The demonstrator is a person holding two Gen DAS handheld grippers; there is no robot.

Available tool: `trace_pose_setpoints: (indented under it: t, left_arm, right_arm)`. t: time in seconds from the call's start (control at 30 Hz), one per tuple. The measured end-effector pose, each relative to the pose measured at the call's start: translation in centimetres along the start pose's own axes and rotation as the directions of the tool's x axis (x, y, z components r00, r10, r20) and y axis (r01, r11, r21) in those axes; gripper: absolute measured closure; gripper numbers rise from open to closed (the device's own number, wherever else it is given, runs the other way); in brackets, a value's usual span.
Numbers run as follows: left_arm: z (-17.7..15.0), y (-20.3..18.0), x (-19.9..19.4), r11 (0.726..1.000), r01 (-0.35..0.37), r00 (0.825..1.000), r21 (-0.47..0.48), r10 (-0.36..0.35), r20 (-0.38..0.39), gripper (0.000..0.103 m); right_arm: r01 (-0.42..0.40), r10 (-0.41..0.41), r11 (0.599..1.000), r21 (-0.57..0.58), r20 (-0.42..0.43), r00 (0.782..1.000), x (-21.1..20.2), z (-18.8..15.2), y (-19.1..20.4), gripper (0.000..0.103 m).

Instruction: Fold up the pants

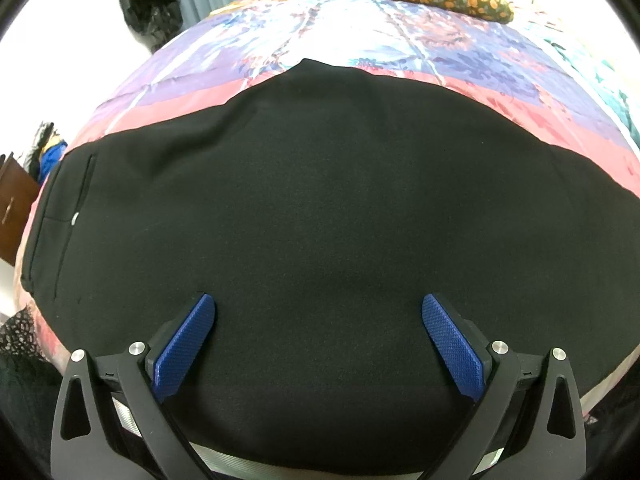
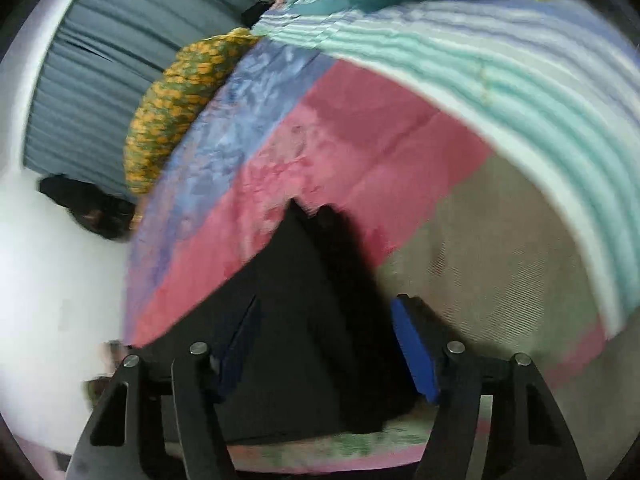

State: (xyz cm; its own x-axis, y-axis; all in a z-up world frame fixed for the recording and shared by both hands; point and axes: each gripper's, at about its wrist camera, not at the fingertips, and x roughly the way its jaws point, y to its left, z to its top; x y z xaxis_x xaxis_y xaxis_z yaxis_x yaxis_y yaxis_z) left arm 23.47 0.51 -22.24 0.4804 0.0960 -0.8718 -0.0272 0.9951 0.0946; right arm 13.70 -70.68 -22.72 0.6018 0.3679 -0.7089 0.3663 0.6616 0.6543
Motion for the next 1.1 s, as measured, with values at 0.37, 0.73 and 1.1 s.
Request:
trace_pose_setpoints:
  t: [0.37, 0.73, 1.1]
  left_arm:
    - [-0.2, 0.1, 0.0, 1.0, -0.002, 1.0, -0.01, 0.002, 0.01, 0.001]
    - [-0.1, 1.5, -2.4, 0.992, 0.031, 0.999, -0.123, -0.032, -0.002, 0.001]
    - [-1.9, 7.1, -4.1, 0.957, 0.125, 0.992, -0.263, -0.114, 0.057, 0.001]
  right_arm:
    - [-0.119, 0.125, 0.979, 0.163, -0.029, 0.992, 1.7, -0.5, -2.8, 0.076]
    - [-0.381, 0.389, 0.899, 0.215, 0.007, 0.921, 0.5, -3.6, 3.2, 0.087]
    - [-0.613, 0.651, 0.747, 0.257, -0.096, 0.753, 10.3, -13.2, 20.3, 0.087]
